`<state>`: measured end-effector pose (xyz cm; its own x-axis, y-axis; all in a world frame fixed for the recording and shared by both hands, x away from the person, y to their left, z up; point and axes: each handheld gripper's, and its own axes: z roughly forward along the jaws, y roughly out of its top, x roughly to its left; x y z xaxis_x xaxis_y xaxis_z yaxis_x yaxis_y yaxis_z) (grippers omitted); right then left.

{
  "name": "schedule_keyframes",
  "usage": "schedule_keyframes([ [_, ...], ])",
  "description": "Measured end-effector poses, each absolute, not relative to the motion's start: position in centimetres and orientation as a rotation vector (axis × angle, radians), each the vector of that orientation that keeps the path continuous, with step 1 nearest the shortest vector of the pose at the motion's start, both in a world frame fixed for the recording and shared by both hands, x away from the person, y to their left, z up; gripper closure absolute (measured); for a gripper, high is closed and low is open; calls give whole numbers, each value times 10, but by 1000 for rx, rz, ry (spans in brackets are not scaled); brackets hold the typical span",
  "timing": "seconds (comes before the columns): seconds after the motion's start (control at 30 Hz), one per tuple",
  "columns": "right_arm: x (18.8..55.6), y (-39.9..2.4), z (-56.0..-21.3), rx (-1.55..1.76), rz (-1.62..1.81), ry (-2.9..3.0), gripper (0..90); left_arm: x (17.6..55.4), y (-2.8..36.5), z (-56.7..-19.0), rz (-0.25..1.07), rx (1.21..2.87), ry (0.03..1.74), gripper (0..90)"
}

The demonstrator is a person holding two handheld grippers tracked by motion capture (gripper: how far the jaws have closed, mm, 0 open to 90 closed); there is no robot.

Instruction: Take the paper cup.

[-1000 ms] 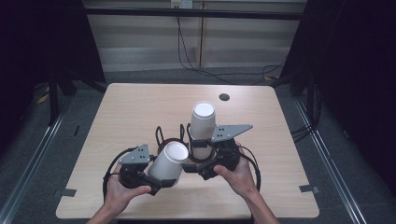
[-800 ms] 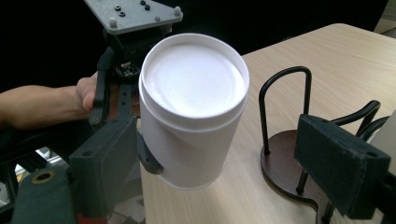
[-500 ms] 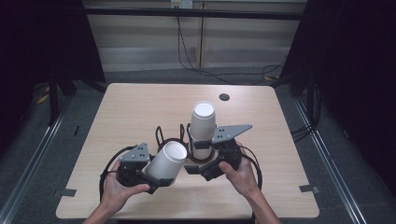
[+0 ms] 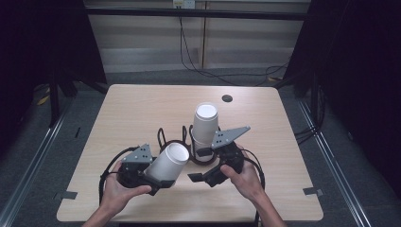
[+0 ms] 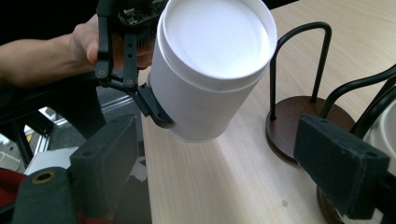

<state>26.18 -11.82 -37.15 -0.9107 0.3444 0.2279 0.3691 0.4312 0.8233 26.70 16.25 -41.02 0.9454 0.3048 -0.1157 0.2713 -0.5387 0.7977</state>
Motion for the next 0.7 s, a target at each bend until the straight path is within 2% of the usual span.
schedule_keyframes([
  [0.7,262,-110,-382,-587,-1224,-2831,140,256,150,-408,104,2312,326,206],
])
